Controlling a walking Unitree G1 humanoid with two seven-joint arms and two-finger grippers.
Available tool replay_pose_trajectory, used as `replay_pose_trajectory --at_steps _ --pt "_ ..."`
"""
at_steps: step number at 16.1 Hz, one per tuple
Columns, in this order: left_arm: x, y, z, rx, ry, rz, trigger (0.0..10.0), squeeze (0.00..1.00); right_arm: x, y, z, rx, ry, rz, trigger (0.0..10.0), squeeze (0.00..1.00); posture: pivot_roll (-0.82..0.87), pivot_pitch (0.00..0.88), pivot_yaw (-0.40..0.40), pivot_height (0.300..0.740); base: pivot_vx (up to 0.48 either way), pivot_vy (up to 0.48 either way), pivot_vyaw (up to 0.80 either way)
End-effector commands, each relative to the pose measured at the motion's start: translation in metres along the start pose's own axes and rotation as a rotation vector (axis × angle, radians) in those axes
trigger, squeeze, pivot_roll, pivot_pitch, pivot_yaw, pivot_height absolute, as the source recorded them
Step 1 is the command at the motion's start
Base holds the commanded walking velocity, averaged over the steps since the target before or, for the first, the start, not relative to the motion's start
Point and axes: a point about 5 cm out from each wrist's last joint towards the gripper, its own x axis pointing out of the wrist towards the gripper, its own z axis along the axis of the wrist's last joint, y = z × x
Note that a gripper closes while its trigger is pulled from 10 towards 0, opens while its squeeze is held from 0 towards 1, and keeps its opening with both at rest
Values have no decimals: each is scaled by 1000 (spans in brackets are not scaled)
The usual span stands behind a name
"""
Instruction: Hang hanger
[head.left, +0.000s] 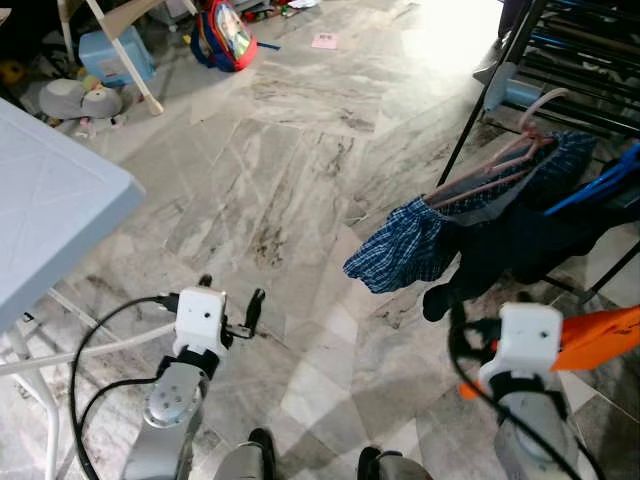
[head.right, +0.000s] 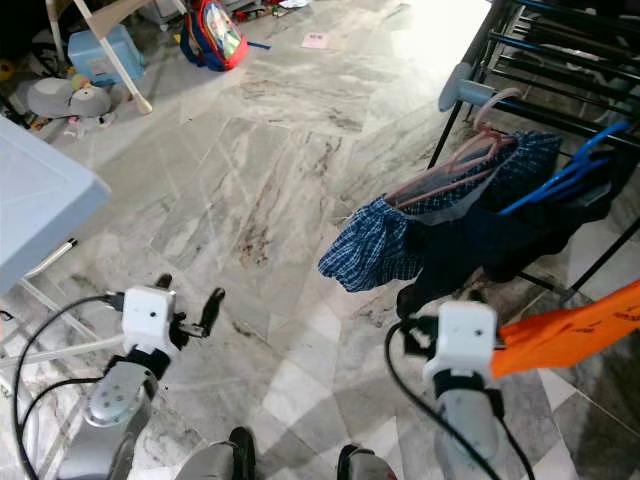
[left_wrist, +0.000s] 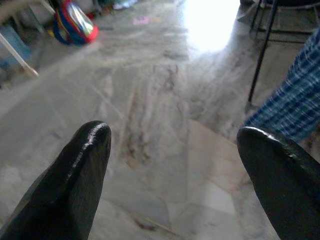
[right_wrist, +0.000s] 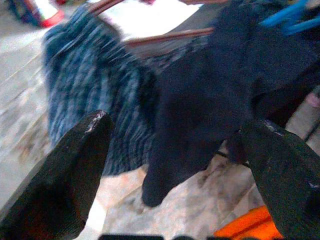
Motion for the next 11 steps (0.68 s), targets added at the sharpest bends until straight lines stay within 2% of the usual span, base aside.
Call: replay_pose_trajectory --at_steps 1,2,7,11 --pt "0 0 -5 -10 20 -8 10000 0 -2 -4 -4 11 28 -23 10000 0 -1 247 28 740 0 0 0" --pt "5 2 -3 -33 21 4 10000 0 1 -1 -5 14 41 -5 10000 0 -1 240 22 740 0 0 -800" --pt "12 12 -1 -92 43 38 10000 0 4 0 -5 20 51 5 10000 0 6 239 19 740 0 0 -790" --pt "12 12 -3 -90 49 39 10000 0 8 1 -5 36 50 12 10000 0 5 248 20 740 0 0 -788"
